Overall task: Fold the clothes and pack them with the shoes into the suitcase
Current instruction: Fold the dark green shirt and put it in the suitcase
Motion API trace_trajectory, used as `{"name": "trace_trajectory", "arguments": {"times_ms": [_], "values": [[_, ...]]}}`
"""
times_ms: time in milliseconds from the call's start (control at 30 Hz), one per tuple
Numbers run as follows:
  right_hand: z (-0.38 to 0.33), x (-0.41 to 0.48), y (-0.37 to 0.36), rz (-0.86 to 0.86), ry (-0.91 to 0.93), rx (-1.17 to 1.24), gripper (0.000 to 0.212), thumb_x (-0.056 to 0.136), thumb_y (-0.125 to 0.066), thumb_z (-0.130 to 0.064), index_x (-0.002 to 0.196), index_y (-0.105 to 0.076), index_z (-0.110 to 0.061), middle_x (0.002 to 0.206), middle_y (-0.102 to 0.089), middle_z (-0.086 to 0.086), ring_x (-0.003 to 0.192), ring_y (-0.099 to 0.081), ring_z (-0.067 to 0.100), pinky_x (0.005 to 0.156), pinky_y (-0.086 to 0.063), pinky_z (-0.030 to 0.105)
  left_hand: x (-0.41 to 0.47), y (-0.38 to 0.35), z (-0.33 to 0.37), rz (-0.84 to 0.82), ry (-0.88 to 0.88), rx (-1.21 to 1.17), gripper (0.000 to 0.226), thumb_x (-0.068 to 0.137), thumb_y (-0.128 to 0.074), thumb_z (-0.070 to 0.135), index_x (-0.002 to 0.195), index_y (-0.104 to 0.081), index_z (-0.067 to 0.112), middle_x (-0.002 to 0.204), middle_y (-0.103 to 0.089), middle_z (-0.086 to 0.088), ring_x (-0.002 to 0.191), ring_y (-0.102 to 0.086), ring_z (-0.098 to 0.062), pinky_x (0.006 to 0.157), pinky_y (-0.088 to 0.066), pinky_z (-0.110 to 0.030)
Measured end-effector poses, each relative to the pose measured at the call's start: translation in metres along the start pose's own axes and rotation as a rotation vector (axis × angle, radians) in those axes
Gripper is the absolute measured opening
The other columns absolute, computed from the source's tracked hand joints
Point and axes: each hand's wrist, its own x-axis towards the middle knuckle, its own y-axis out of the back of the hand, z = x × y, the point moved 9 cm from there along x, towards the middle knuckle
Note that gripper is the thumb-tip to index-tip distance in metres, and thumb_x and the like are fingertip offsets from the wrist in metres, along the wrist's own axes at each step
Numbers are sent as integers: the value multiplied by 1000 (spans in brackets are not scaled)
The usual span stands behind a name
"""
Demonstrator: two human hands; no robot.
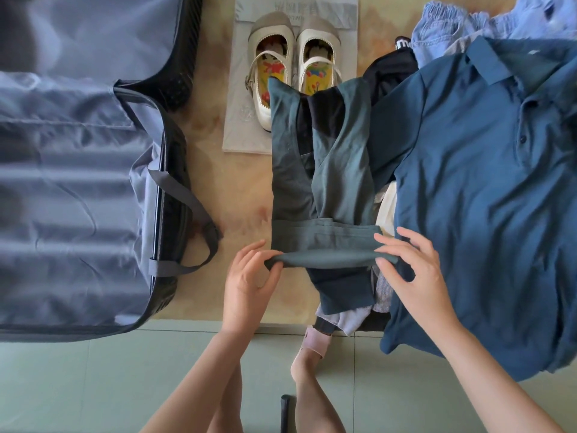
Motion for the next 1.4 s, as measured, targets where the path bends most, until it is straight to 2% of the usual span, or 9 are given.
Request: {"name": "trace_trajectory", "arguments": {"times_ms": [133, 200, 333, 500, 633, 867, 1000, 1200, 1400], "values": [[-11, 39, 9, 112, -63, 70, 29, 87, -55, -38, 99, -68, -16, 103, -58, -17, 109, -47, -6, 103, -36, 33, 35, 10, 9, 71, 97, -108, 16, 89, -61, 23, 101, -67, 14, 97, -66, 11, 91, -60, -3, 84, -50, -26], [-12, 64, 6, 122, -130, 128, 18, 91, -55, -34, 101, -64, -22, 91, -59, -19, 93, -54, 4, 89, -42, 26, 59, 10, 10, 88, 200, -197, 8, 91, -61, 20, 98, -66, 19, 90, -66, 10, 86, -61, -2, 78, -50, -22], [-10, 113, 3, 193, -212, 183, 14, 96, -54, -19, 102, -62, -10, 67, -48, -15, 64, -47, -7, 65, -34, 9, 110, 2, 7, 115, 377, -382, 11, 93, -58, 32, 102, -60, 26, 87, -60, 12, 80, -58, 4, 72, -44, -14], [11, 138, -18, 97, -367, 228, 42, 91, -62, -31, 129, -49, -19, 97, -54, -9, 86, -51, 1, 80, -39, 19, 119, -34, -12, -81, 518, -515, 62, 82, -72, 35, 133, -38, 27, 108, -55, 17, 102, -54, 2, 78, -43, -9], [25, 124, -24, 8, -348, 243, 65, 86, -69, -18, 141, -35, -22, 123, -54, 0, 108, -54, 14, 94, -43, 28, 101, -40, -34, -76, 576, -519, 67, 84, -71, 17, 139, -34, 25, 105, -60, 11, 102, -59, 0, 87, -48, -18], [38, 106, -21, 73, -432, 254, 28, 85, -66, -8, 110, -59, -18, 93, -64, 2, 85, -61, 20, 84, -51, 37, 89, -36, -43, -63, 593, -469, 57, 89, -65, 17, 137, -36, 29, 97, -66, 2, 86, -63, 6, 72, -47, -7], [36, 94, -13, 82, -411, 209, 13, 90, -62, -10, 100, -61, -19, 84, -62, -10, 80, -59, 7, 73, -44, 9, 70, -31, -36, -68, 556, -449, 58, 90, -64, 14, 137, -36, 31, 93, -65, 2, 84, -63, 5, 73, -48, -9], [39, 71, -11, 104, -426, 145, 7, 92, -60, -18, 98, -62, -19, 83, -63, -2, 82, -57, 20, 79, -44, 35, 41, -23, -36, -59, 529, -371, 55, 87, -67, 15, 129, -40, 36, 93, -63, 3, 86, -63, -9, 77, -52, -22], [35, 68, -19, 60, -400, -140, 21, 92, -60, -27, 109, -58, -15, 100, -61, -2, 91, -59, 25, 69, -39, 32, 27, -28, -52, -58, 638, -289, 63, 87, -67, 17, 139, -33, 28, 107, -58, 8, 98, -59, -10, 82, -47, -20]]}}
